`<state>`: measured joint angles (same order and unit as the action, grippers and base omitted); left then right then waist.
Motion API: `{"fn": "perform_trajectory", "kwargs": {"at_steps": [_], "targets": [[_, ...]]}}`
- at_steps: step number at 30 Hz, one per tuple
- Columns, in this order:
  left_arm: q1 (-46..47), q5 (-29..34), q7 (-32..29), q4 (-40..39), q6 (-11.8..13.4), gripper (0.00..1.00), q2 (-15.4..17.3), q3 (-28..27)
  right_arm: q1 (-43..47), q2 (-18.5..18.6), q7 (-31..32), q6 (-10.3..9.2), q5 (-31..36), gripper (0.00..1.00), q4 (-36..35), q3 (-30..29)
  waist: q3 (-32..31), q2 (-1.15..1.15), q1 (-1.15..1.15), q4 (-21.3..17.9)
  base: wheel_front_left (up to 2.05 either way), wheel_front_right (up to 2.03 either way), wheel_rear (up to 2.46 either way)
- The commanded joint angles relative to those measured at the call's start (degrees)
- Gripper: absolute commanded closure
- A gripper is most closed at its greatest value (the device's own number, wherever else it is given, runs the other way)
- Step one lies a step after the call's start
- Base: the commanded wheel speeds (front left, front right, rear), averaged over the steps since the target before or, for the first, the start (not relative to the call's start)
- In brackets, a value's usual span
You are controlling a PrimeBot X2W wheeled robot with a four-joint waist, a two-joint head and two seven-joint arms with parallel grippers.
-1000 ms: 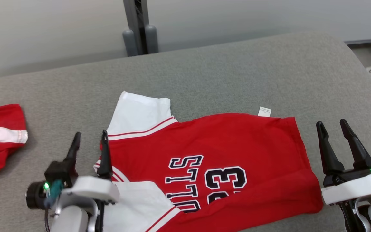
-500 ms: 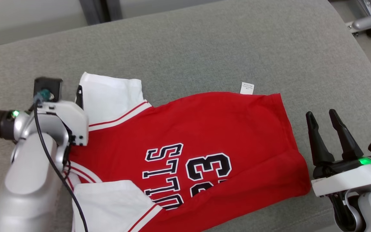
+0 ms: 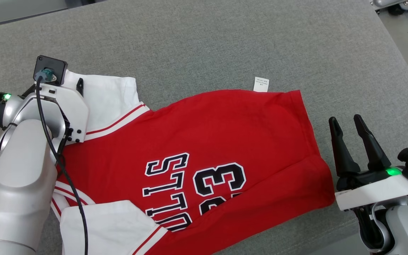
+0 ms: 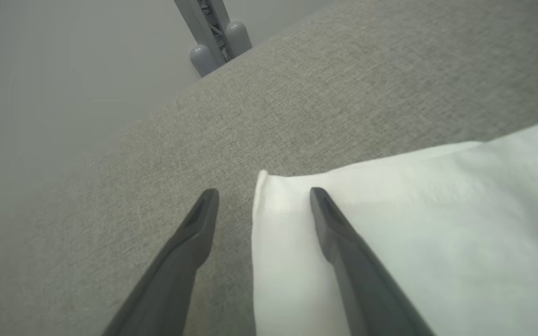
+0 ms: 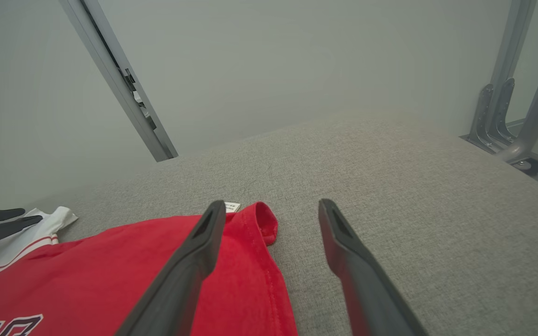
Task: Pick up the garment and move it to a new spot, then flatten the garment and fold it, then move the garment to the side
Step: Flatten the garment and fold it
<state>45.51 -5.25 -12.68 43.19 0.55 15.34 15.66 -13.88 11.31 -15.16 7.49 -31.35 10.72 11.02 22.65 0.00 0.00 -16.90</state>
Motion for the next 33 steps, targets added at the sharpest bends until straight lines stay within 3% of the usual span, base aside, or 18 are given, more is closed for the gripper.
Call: {"fn": "perform_trajectory", "kwargs": {"at_steps": [1, 6, 7, 8, 9, 10, 19, 24, 33], "targets": [[1.41, 0.82, -0.04, 0.53, 0.26, 0.0, 0.61, 0.46, -0.96, 0.12, -0.1, 0.01, -0.3, 0.0, 0.33, -0.15, 0.22, 0.0, 0.0, -0.16, 0.0, 0.0, 0.0], [2.19, 0.69, 0.29, 2.09, 0.47, 0.0, 1.16, 0.81, -0.98, 0.13, -0.1, 0.01, -0.51, 0.0, 0.54, 0.4, 0.53, 0.0, 0.0, -0.55, 0.0, 0.0, 0.0], [2.3, 0.45, 0.36, 2.38, 0.22, 0.04, 1.18, 0.83, -1.03, 0.15, -0.11, 0.01, -0.53, 0.0, 0.65, 0.44, 0.56, 0.0, 0.0, -0.59, 0.0, 0.0, 0.0], [2.28, 0.23, 0.23, 2.69, -0.13, 0.58, 1.14, 0.92, -1.07, 0.15, -0.1, 0.01, -0.53, 0.0, 0.69, 0.41, 0.56, 0.0, 0.0, -0.61, 0.0, 0.0, 0.0], [2.29, 0.19, 0.14, 2.94, -0.34, 0.94, 0.98, 1.08, -1.05, 0.15, -0.1, 0.01, -0.54, 0.0, 0.75, 0.36, 0.55, 0.0, 0.0, -0.6, 0.0, 0.0, 0.0], [2.44, -0.04, 0.28, 3.04, -0.43, 1.0, 0.89, 1.11, -1.0, 0.15, -0.11, 0.01, -0.53, 0.0, 0.85, 0.29, 0.53, 0.0, 0.0, -0.58, 0.0, 0.0, 0.0], [2.75, -1.66, 4.95, 1.48, 0.07, 1.0, -0.94, 0.91, -1.6, 1.11, -0.11, 0.01, -2.13, 0.0, 3.06, -0.73, -0.18, 0.0, 0.0, 1.25, 0.0, 0.0, 0.0], [1.19, -2.41, 8.3, -0.5, -0.4, 1.0, -2.77, 1.81, -4.19, 4.3, -0.11, 0.01, -5.19, 0.0, 9.27, -0.89, -1.01, 0.0, 0.0, 4.02, 0.0, 0.0, 0.0], [-0.57, -2.91, 11.37, -3.24, -1.06, 1.0, -5.54, 4.04, -12.5, 10.47, 1.6, 0.01, -8.03, 0.0, 22.02, 8.08, -1.9, 0.0, 0.0, 7.97, 0.0, 0.0, 0.0]]}}
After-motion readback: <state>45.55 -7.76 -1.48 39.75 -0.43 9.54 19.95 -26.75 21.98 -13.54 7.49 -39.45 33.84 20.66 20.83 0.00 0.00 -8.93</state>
